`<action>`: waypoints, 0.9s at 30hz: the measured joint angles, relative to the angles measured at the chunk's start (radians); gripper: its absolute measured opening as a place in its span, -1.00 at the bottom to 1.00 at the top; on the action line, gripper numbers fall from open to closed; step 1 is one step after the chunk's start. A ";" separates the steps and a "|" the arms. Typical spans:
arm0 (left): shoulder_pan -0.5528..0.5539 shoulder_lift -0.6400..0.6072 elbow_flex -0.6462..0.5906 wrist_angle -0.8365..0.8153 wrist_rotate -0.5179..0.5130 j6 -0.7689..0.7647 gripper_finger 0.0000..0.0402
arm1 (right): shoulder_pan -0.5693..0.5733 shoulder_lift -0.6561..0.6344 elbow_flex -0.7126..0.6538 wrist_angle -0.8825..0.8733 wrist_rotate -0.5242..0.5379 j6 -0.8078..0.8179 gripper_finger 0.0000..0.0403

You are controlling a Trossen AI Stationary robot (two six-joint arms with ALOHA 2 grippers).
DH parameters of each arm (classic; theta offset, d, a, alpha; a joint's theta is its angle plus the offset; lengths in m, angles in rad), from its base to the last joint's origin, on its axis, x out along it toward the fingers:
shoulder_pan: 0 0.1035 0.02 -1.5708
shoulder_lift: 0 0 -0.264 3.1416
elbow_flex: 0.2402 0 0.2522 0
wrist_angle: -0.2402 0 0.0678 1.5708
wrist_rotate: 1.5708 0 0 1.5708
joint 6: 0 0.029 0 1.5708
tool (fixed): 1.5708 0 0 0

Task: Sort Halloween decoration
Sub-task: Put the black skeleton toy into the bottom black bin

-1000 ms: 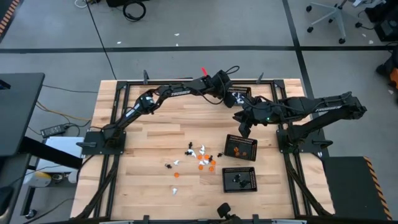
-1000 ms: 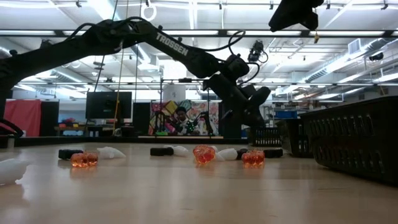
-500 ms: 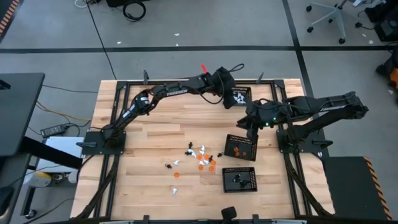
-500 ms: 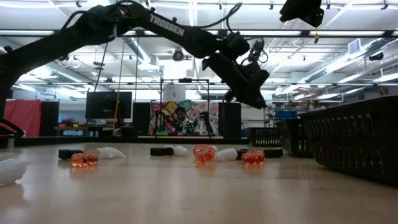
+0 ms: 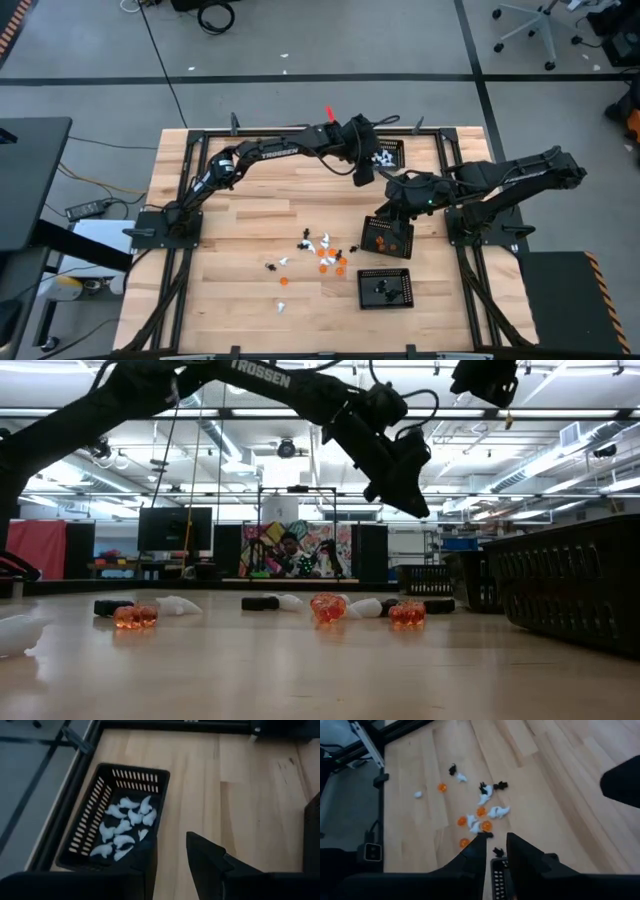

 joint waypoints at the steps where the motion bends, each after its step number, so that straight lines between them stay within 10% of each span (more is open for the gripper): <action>1: -0.005 -0.012 -0.008 -0.007 -0.001 0.009 -0.47 | 0.006 0.000 0.000 0.001 0.000 0.002 -0.60; 15: -0.048 -0.470 -0.660 0.130 -0.008 -0.017 -0.82 | 0.033 0.043 0.000 -0.009 -0.048 -0.090 -0.60; 27: -0.170 -0.910 -1.206 0.223 -0.008 -0.258 -0.83 | -0.036 0.375 0.000 0.319 -0.104 -0.194 -0.60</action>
